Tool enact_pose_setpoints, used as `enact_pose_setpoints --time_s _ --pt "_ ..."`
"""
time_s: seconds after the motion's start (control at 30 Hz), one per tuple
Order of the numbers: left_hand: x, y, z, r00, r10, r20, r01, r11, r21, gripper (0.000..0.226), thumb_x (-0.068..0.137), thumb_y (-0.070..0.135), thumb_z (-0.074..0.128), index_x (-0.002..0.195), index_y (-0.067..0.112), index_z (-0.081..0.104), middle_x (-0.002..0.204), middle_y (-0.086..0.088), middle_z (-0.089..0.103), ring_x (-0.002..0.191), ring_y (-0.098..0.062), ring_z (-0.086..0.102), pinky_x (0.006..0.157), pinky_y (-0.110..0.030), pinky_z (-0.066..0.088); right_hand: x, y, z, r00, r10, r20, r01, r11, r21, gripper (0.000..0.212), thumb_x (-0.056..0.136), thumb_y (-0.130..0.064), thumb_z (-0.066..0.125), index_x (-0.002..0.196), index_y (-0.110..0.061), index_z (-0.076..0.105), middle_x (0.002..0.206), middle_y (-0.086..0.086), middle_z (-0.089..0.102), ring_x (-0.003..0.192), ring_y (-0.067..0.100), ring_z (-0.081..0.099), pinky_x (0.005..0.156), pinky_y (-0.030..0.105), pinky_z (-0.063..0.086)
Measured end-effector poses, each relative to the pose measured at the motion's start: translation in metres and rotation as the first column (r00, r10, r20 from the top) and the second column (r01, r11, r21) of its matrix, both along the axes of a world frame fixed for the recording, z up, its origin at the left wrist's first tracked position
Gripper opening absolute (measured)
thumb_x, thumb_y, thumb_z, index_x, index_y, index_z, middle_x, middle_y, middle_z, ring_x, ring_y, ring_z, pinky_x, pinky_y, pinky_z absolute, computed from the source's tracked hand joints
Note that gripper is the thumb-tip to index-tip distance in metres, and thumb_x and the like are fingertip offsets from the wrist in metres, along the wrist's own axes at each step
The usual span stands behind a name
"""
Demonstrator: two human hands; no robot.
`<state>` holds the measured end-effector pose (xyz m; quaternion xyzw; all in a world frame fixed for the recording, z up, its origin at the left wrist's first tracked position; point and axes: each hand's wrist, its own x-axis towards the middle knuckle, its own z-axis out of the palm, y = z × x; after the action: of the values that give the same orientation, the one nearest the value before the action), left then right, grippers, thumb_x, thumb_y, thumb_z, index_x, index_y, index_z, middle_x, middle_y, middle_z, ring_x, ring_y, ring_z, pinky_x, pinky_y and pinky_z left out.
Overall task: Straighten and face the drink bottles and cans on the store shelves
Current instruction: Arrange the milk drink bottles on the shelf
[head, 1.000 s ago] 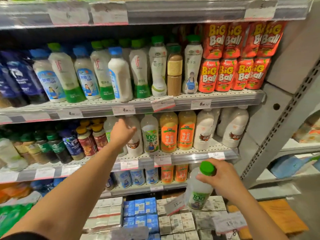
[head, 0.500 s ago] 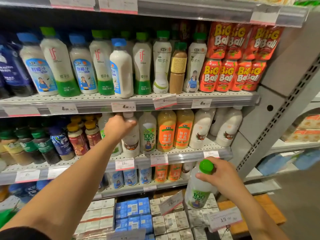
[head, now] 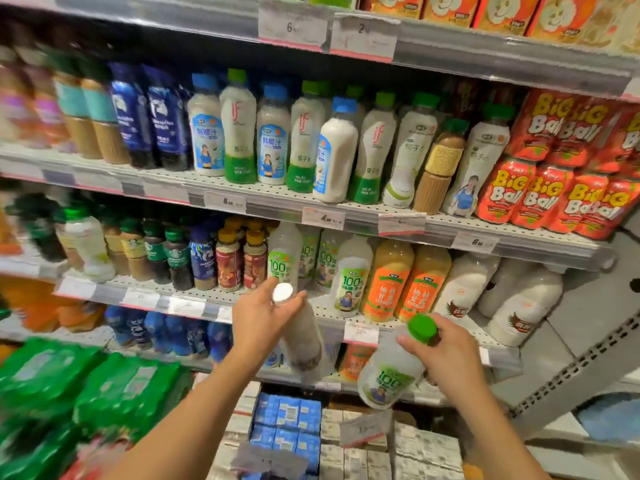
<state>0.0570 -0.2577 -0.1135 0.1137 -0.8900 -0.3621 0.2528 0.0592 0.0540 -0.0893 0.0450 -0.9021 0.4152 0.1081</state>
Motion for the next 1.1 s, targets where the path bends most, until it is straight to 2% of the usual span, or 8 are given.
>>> enact_pose_setpoints --time_s 0.1,0.17,0.27,0.43,0.6,0.77,0.9,1.1 --pt "0.031 -0.014 0.002 0.997 0.059 -0.051 -0.059 0.998 0.008 0.036 0.077 0.063 0.072 0.085 0.028 0.068 0.067 0.007 0.067 0.066 -0.012 0.063 0.058 -0.035 0.052 -0.01 -0.019 0.001 0.999 0.014 -0.048 -0.016 0.999 -0.04 0.024 0.075 -0.036 0.089 0.082 -0.03 0.067 0.073 -0.013 0.069 0.067 0.007 0.062 0.061 0.036 0.051" --pt "0.049 -0.028 0.002 0.994 0.076 -0.077 -0.077 0.997 -0.009 0.028 0.077 0.06 0.075 0.08 0.034 0.065 0.063 0.008 0.066 0.063 -0.011 0.061 0.054 -0.032 0.047 -0.019 -0.034 0.004 0.997 0.033 -0.067 -0.038 0.996 -0.079 0.022 0.078 -0.037 0.087 0.084 -0.031 0.067 0.076 -0.011 0.069 0.073 0.012 0.064 0.068 0.04 0.053" --pt "0.069 -0.051 0.0 0.991 0.106 -0.081 -0.112 0.99 -0.082 0.046 0.076 0.069 0.07 0.065 0.031 0.047 0.051 0.008 0.055 0.053 -0.01 0.055 0.047 -0.032 0.04 -0.039 -0.06 0.015 0.992 0.074 -0.099 -0.089 0.985 -0.15 0.018 0.082 -0.038 0.083 0.089 -0.034 0.067 0.083 -0.011 0.071 0.079 0.013 0.066 0.073 0.04 0.055" --pt "0.094 -0.083 -0.005 0.976 0.184 -0.115 -0.196 0.975 -0.106 0.055 0.071 0.079 0.058 0.062 0.026 0.045 0.047 0.005 0.053 0.049 -0.016 0.055 0.045 -0.034 0.043 -0.076 -0.099 0.019 0.984 0.103 -0.146 -0.127 0.978 -0.167 0.019 0.085 -0.034 0.081 0.098 -0.027 0.068 0.087 -0.012 0.069 0.081 0.01 0.065 0.07 0.034 0.05" --pt "0.112 -0.095 -0.006 0.967 0.224 -0.119 -0.234 0.969 -0.081 0.058 0.073 0.079 0.059 0.066 0.021 0.053 0.052 0.005 0.057 0.052 -0.012 0.055 0.047 -0.038 0.047 -0.109 -0.122 0.009 0.987 0.113 -0.111 -0.121 0.99 -0.068 0.032 0.086 -0.04 0.079 0.112 -0.026 0.066 0.094 -0.006 0.07 0.086 0.02 0.065 0.073 0.035 0.05" --pt "0.117 -0.094 -0.006 0.964 0.234 -0.128 -0.244 0.967 -0.067 0.055 0.074 0.08 0.059 0.06 0.031 0.038 0.047 0.006 0.05 0.046 -0.01 0.048 0.044 -0.035 0.046 -0.131 -0.151 0.015 0.984 0.146 -0.104 -0.14 0.988 0.068 0.026 0.085 -0.047 0.077 0.092 -0.026 0.064 0.086 -0.004 0.067 0.086 0.027 0.059 0.074 0.038 0.046" --pt "0.112 -0.09 -0.006 0.967 0.233 -0.102 -0.241 0.967 -0.077 0.056 0.074 0.082 0.058 0.067 0.027 0.053 0.051 0.009 0.056 0.05 -0.007 0.053 0.046 -0.035 0.048 -0.142 -0.17 0.032 0.997 0.077 0.01 -0.077 0.977 0.199 0.042 0.088 -0.051 0.073 0.087 -0.013 0.055 0.09 0.007 0.06 0.084 0.027 0.05 0.069 0.035 0.035" --pt "0.102 -0.078 -0.004 0.966 0.232 -0.115 -0.235 0.972 -0.019 0.054 0.072 0.079 0.059 0.071 0.025 0.062 0.058 0.009 0.063 0.056 -0.008 0.06 0.049 -0.037 0.05 -0.161 -0.178 0.035 0.986 0.107 0.125 -0.126 0.98 0.155 0.046 0.094 -0.041 0.071 0.103 0.002 0.057 0.109 0.02 0.059 0.097 0.032 0.053 0.077 0.037 0.04"
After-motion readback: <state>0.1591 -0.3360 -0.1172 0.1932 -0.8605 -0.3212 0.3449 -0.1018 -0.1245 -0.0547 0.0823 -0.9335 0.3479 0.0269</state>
